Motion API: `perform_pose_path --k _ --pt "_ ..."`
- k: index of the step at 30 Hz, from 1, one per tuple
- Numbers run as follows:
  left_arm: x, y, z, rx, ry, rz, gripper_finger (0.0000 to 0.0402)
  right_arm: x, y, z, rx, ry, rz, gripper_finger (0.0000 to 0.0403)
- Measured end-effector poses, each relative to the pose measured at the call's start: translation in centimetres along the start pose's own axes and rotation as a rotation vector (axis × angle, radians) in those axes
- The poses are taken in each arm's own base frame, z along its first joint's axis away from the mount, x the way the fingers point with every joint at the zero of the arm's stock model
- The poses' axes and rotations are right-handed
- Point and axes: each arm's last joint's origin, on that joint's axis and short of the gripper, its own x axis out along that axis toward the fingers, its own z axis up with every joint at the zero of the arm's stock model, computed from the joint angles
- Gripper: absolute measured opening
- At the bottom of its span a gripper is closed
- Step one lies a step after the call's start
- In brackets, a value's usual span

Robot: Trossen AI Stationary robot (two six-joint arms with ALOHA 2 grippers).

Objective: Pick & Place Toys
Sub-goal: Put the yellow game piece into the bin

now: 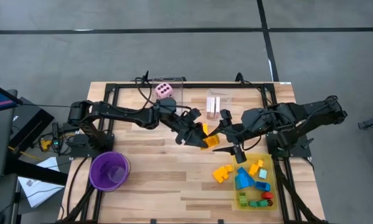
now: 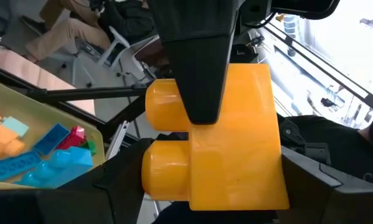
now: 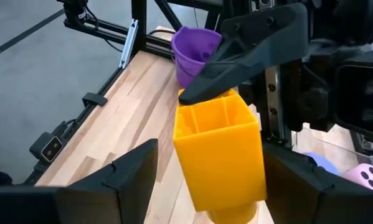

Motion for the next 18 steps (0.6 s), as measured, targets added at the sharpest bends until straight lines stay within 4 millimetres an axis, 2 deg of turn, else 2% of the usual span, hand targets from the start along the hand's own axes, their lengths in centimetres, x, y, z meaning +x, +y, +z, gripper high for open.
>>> perform_pose_path --k 6,13,18 --pt "0.00 0.02 -0.02 -0.004 0.003 0.001 0.0269 0.00 -0.03 0.20 -0.012 -0.020 -0.004 0.0224" --pt "0.00 0.02 -0.05 -0.013 0.009 0.001 0.0271 0.01 -0.06 0.39 -0.032 -0.040 -0.008 0.0131" --pt "-0.05 0.06 0.04 0.008 -0.010 0.017 0.0291 -0.05 -0.05 0.31 0.019 -0.032 -0.005 0.0129"
